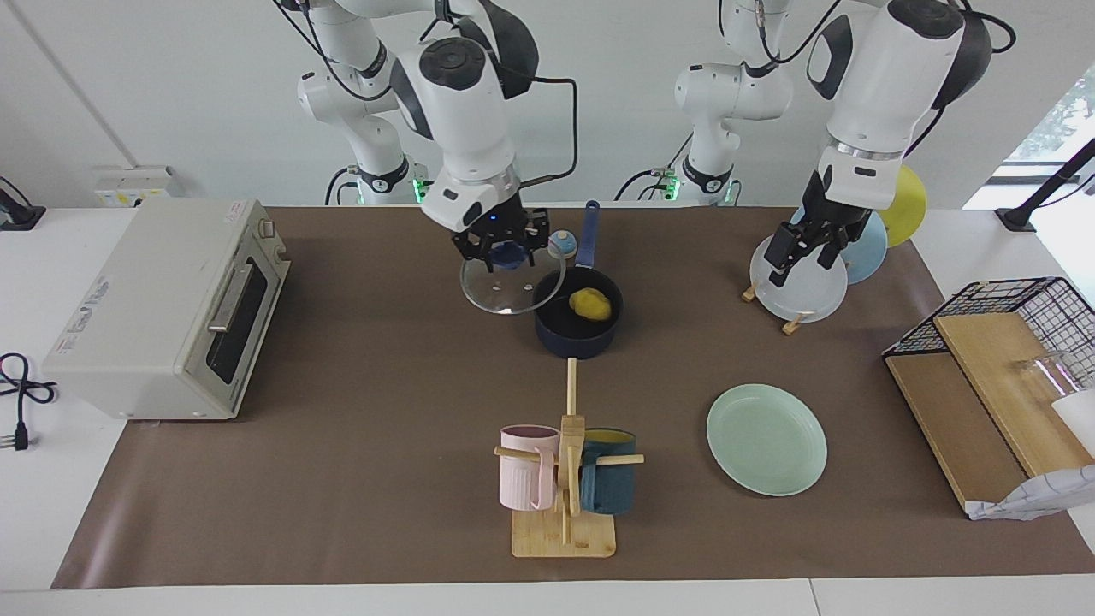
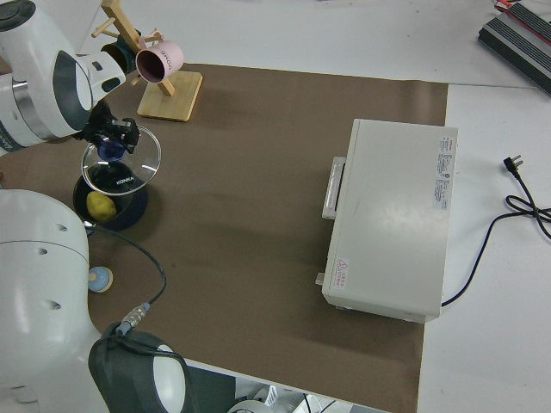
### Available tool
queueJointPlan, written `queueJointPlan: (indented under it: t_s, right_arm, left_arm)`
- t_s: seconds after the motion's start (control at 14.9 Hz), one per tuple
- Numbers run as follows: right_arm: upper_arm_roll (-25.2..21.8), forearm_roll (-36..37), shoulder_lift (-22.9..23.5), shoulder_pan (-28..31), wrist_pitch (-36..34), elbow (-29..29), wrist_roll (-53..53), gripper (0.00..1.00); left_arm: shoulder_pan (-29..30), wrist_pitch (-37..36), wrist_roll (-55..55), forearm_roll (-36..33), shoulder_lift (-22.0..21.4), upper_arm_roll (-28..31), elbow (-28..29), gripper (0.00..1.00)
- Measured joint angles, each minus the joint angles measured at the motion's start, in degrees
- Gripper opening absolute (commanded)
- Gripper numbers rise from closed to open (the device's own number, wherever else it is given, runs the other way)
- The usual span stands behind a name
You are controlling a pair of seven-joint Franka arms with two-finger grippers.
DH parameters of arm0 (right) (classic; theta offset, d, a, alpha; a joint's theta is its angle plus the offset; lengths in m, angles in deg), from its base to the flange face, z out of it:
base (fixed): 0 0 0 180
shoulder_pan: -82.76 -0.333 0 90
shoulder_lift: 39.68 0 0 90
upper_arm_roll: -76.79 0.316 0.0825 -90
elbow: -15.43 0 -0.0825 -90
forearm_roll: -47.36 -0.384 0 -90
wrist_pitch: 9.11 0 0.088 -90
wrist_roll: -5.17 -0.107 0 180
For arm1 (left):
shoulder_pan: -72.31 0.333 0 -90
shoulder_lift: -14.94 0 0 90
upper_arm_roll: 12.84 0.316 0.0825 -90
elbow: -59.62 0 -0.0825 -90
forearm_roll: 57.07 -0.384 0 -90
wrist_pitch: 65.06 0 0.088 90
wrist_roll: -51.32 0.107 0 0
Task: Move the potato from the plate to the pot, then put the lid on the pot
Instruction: 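Retract the left gripper while the right gripper carries the lid over the pot, then lower the glass lid onto the pot with the right gripper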
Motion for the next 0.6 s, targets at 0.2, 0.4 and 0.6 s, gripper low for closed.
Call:
queueJointPlan:
  t_s: [0.2, 0.4, 0.6]
  right_arm:
    - [0.0, 0.0, 3.0, -3.8, 2.1, 0.2, -3.7, 0.00]
    - [0.0, 0.2, 3.5, -5.5, 2.2, 0.5, -3.9, 0.00]
    - [-0.1, 3.4, 3.6, -7.1, 2.9, 0.9, -4.3, 0.00]
  left_arm:
    - [1.4, -5.0, 9.5, -0.3, 0.0, 0.1, -3.8, 1.00]
    - [2.6, -10.9, 14.8, -0.5, 0.2, 0.3, -7.1, 1.00]
    - [2.8, -14.6, 16.4, -0.5, 0.3, 0.1, -7.7, 1.00]
